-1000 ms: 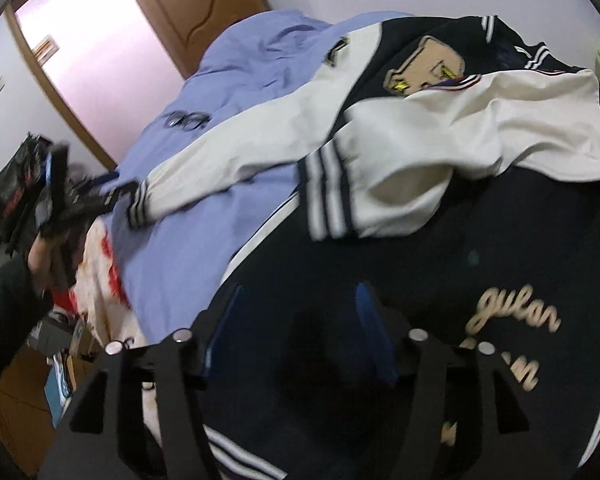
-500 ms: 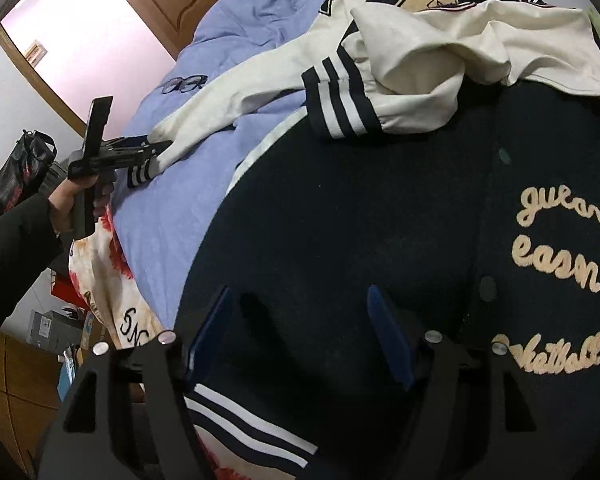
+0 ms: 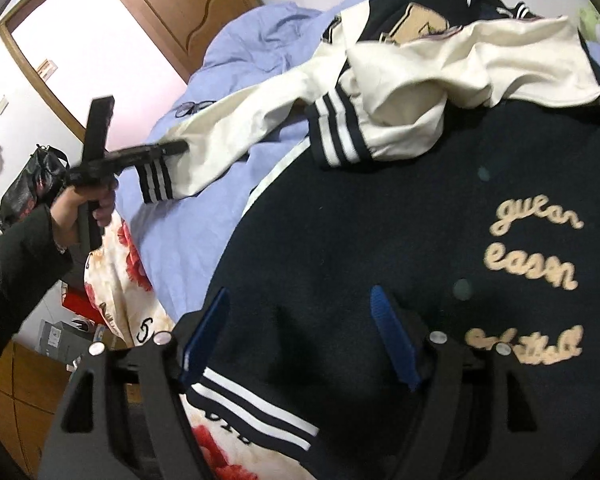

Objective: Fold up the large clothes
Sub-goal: 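Carry the held sleeve with the left gripper across the jacket body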

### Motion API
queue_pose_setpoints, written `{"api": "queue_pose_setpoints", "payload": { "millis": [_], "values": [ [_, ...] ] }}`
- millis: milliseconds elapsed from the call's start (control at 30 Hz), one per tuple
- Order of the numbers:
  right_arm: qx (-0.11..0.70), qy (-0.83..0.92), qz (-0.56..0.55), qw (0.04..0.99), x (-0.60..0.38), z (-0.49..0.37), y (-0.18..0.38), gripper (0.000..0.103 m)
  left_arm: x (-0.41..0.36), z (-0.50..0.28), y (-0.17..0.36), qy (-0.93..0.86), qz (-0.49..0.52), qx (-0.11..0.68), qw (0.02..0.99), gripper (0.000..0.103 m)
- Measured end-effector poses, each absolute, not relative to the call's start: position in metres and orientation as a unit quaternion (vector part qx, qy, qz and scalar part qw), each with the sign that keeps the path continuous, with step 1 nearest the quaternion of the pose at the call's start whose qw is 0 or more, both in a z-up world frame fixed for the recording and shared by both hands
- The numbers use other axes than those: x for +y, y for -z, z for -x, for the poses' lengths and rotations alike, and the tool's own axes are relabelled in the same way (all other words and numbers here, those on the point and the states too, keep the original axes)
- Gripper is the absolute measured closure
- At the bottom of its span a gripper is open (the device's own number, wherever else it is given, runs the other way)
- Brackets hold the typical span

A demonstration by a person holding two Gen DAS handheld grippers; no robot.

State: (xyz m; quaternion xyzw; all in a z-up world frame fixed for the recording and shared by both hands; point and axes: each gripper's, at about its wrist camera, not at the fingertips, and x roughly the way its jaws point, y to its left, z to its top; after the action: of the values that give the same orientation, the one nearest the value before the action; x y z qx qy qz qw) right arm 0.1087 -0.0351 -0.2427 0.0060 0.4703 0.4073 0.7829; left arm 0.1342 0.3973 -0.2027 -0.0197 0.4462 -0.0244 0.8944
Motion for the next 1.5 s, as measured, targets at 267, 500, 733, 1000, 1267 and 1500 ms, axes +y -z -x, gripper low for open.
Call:
{"api": "queue_pose_setpoints", "payload": {
  "millis": [267, 500, 733, 1000, 1267, 1500],
  "values": [
    [0.462, -0.373, -0.033, 0.804, -0.091, -0.121, 0.239, 0.03, 0.343, -0.165, 0.092, 0.07, 0.067, 0.371, 0.924, 0.089],
    [0.471, -0.348, -0.031, 0.81, -0.122, -0.134, 0.245, 0.063, 0.246, -0.215, -0.002, 0.134, 0.072, 0.326, 0.933, 0.09],
    [0.501, -0.34, 0.001, 0.796, -0.119, -0.136, 0.268, 0.076, 0.134, -0.282, -0.039, 0.192, 0.052, 0.316, 0.928, 0.09],
    [0.538, -0.33, -0.032, 0.775, -0.13, -0.142, 0.296, 0.076, -0.004, -0.355, -0.004, 0.243, 0.002, 0.356, 0.902, 0.09],
    [0.546, -0.33, -0.054, 0.768, -0.131, -0.141, 0.306, 0.075, -0.125, -0.427, 0.122, 0.253, -0.061, 0.446, 0.856, 0.09],
    [0.559, -0.337, -0.075, 0.754, -0.136, -0.143, 0.309, 0.076, -0.176, -0.468, 0.23, 0.22, -0.116, 0.533, 0.809, 0.09]
  ]
}}
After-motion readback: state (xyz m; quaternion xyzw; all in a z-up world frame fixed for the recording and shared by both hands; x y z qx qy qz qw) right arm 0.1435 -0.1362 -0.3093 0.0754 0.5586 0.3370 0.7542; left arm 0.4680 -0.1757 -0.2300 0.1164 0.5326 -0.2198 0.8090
